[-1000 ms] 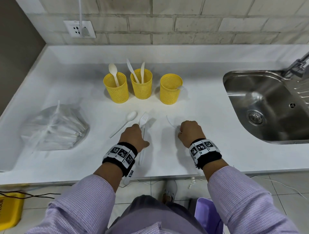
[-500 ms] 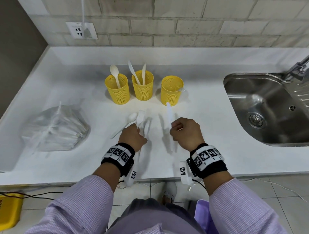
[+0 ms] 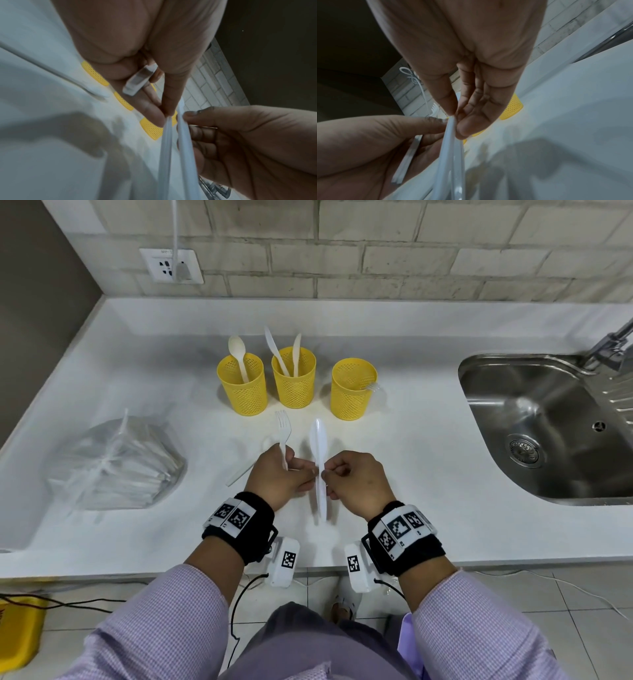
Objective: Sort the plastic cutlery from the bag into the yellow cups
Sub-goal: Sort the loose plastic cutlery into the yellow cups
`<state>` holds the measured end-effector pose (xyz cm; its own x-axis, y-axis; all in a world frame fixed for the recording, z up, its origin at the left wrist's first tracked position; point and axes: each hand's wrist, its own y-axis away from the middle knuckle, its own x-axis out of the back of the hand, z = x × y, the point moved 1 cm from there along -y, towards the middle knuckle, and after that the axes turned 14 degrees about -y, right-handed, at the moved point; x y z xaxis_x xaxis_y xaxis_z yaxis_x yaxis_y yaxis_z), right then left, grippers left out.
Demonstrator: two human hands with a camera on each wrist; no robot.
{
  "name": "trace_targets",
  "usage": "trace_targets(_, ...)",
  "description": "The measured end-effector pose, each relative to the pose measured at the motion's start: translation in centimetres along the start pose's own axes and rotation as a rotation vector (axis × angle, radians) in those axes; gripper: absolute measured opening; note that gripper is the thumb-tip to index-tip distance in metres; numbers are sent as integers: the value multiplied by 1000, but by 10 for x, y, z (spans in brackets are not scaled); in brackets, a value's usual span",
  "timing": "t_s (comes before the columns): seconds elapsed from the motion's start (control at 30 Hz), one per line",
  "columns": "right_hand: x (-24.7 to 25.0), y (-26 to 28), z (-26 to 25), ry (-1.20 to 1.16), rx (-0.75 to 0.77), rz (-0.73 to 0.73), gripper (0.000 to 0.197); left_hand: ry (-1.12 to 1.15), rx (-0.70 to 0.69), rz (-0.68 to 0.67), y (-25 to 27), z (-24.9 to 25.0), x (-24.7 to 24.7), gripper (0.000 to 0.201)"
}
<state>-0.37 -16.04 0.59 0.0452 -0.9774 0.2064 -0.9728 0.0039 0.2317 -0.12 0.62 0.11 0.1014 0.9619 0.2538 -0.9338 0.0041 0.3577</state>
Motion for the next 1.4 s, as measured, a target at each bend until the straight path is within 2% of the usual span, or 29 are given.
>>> trace_targets(0.17,-2,0,-1,6,5,10,4,40,0,-17,0,-1,1,39)
trace_targets(0.37,-7,-4,0,3,15,5,15,46,-29,-64,4,1,6,41)
trace_targets(0.6,-26,-12,-8,-91,2,-50,6,-8,-41,-85,12,-4,23,50)
trace_targets(0.77,-52,-17,-16,18,33,-129,10,-2,-17,8,16,-13,47,50)
trace_targets(0.97,-81,-27,-19,90,8,-189,7,13,36,202,23,-24,80,49)
trace_targets(1.13,-115,-43,-20,282,-57,-317,38,56,51,271,31,-28,102,48)
trace_targets(1.23,-136,-52,-23,456,-86,-368,48,64,35,274,36,-27,108,48)
trace_targets(1.3,-147,-55,-21,546,-87,-357,44,63,34,274,39,-26,111,47)
trace_targets(1.4,-154,-55,-21,582,-34,-289,25,50,34,273,42,-25,114,47)
